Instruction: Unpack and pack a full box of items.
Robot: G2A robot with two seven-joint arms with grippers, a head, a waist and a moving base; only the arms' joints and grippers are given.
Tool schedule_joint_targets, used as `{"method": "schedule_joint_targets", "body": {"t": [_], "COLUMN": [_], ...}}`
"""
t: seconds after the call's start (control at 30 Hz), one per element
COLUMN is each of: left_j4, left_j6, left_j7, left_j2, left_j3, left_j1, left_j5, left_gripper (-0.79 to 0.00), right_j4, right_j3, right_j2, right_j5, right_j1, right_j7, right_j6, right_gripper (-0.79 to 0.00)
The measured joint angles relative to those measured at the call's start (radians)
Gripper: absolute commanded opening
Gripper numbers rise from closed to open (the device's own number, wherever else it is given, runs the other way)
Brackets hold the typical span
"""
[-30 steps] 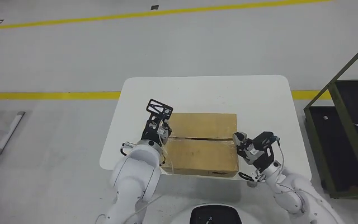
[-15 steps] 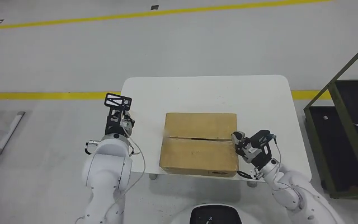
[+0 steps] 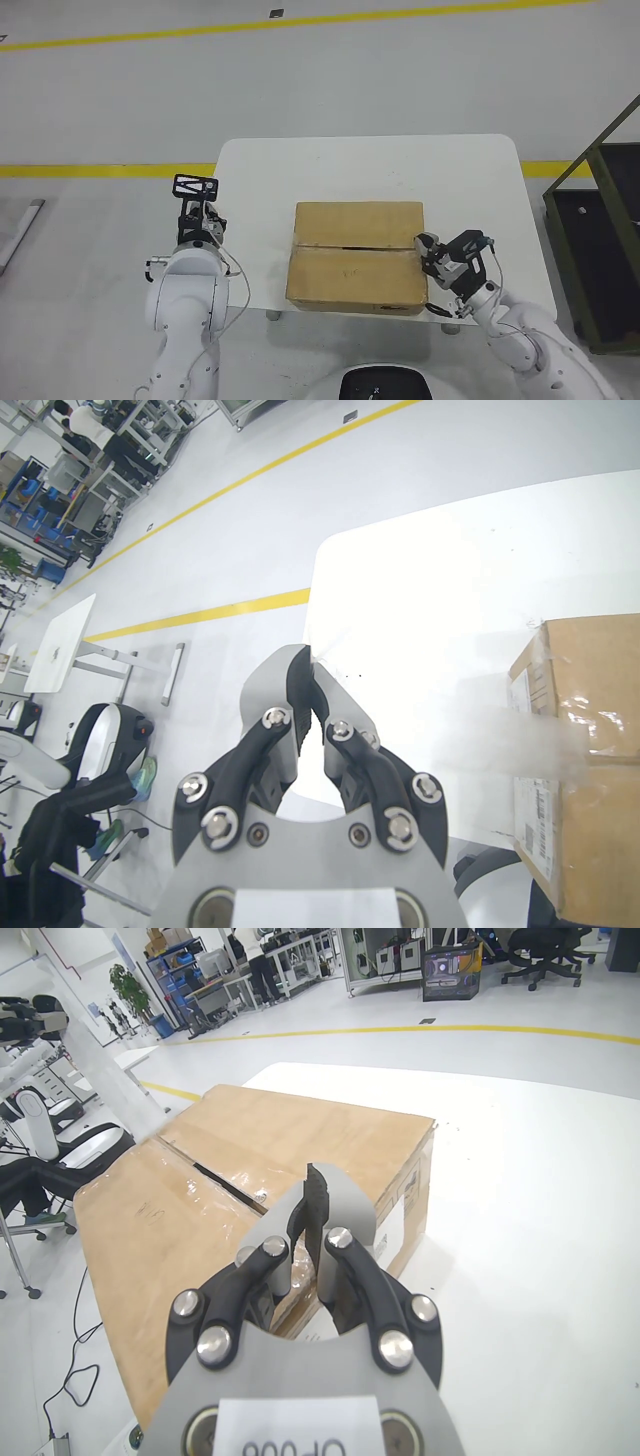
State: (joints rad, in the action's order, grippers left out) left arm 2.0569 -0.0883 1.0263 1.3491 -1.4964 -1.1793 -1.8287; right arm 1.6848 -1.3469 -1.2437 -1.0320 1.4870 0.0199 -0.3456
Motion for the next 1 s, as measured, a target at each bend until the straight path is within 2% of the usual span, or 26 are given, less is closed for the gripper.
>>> {"method": "schedule_joint_targets", "body": {"t": [0.1,0.13,0.17,0.2,0.23,0.27,0.3,0.77,0.9,1.0], "left_j4": [-0.002,-0.004,-0.005,-0.007,-0.01,-0.011,-0.012,0.009,0.032,0.04], "left_j6": [0.001,0.006,0.008,0.009,0.008,0.007,0.004,0.01,-0.04,-0.099], "left_j7": [0.008,0.012,0.014,0.015,0.019,0.023,0.027,0.047,0.01,-0.005], "left_j2": [0.0,0.0,0.0,0.0,0.0,0.0,-0.001,-0.002,0.002,0.009], "left_j3": [-0.007,-0.01,-0.011,-0.013,-0.016,-0.018,-0.02,-0.064,-0.01,0.081], "left_j1": [-0.001,0.0,0.0,0.0,-0.002,-0.003,-0.004,-0.006,-0.014,-0.012], "left_j5": [-0.01,-0.013,-0.014,-0.018,-0.025,-0.032,-0.042,-0.115,-0.046,0.026], "left_gripper": [-0.785,-0.517,-0.514,-0.576,-0.52,-0.422,0.0,0.0,0.0,0.0], "right_j4": [0.003,0.004,0.004,0.004,0.004,0.003,0.003,0.018,0.045,0.076], "right_j3": [-0.002,-0.003,-0.003,-0.004,-0.004,-0.004,-0.003,0.002,-0.013,-0.036], "right_j2": [0.001,0.001,0.001,0.001,0.001,0.002,0.002,0.002,0.004,0.006], "right_j5": [0.003,0.004,0.004,0.004,0.003,0.002,0.002,-0.001,0.005,0.004], "right_j1": [0.002,0.002,0.003,0.003,0.003,0.003,0.003,0.006,0.019,0.038], "right_j7": [0.001,0.001,0.002,0.002,0.002,0.002,0.002,0.01,-0.001,-0.02], "right_j6": [0.0,0.0,0.0,0.001,0.002,0.004,0.005,0.03,0.039,0.051], "right_gripper": [-0.785,-0.785,-0.785,-0.785,-0.785,-0.785,-0.785,-0.785,-0.785,-0.785]}}
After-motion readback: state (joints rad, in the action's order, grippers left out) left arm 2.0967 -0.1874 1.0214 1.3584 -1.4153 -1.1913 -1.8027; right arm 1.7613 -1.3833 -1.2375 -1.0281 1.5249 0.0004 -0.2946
